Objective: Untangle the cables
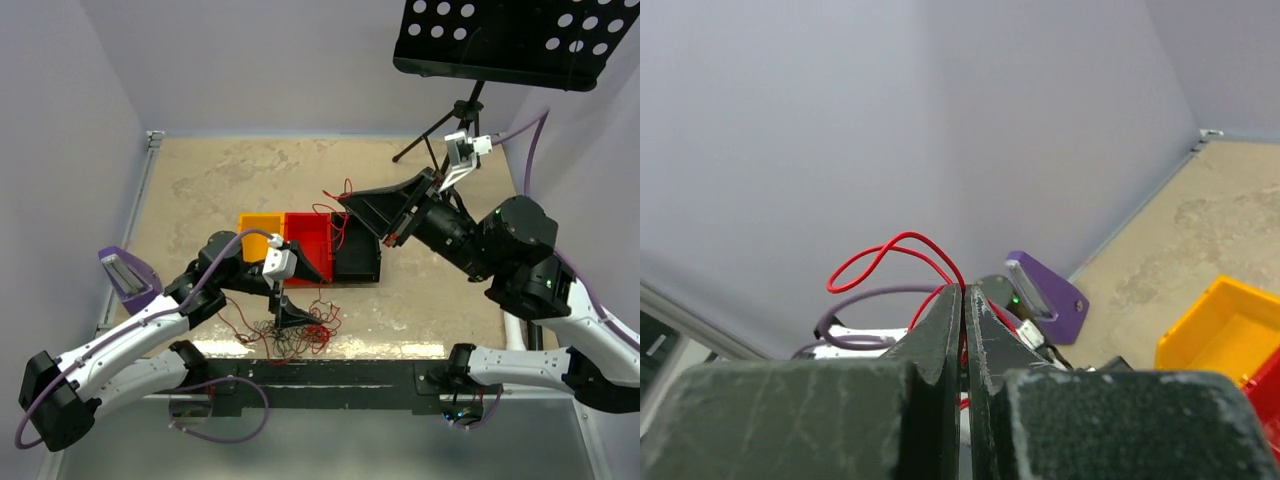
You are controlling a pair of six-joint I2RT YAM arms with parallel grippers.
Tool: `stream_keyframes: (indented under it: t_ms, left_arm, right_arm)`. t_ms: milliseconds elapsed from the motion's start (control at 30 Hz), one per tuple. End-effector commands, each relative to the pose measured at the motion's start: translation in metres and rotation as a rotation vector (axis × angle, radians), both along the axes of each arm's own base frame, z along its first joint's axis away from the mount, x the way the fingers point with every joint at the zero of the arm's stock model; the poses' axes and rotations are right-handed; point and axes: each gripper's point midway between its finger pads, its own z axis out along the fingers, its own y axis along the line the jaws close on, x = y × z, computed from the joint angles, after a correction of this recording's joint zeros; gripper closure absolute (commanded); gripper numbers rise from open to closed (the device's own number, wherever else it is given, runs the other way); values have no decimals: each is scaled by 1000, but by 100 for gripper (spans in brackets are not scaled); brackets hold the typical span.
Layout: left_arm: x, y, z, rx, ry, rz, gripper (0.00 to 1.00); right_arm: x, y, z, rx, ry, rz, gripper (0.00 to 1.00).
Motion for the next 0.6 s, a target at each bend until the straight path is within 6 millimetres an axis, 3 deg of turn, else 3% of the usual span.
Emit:
stream_keyframes:
  t_ms: [0,100,167,233,333,500,567]
  left_arm:
    - [-11,-1,4,-47,-45,-73,14]
    - [-9,-1,7,-57,-67,-60,34]
    - [-4,-2,16,-70,-116,-43,51]
    - [1,-1,26,-73,-145,-15,79]
    - [8,2,53,-103,-185,32,100]
    - [14,11,94,-132,-220,102,100]
    - [16,16,103,-123,-232,130,100]
  right_arm:
    - [-20,-21,64,154,-120,40,100]
    - [-18,-16,59,140,-111,42,100]
    - [-15,-10,42,108,-86,43,100]
    - [-9,-5,21,78,-51,30,100]
    - [-2,4,-17,24,6,17,100]
    - [14,20,-114,-159,127,-26,100]
    - [15,20,-146,-214,166,-36,89]
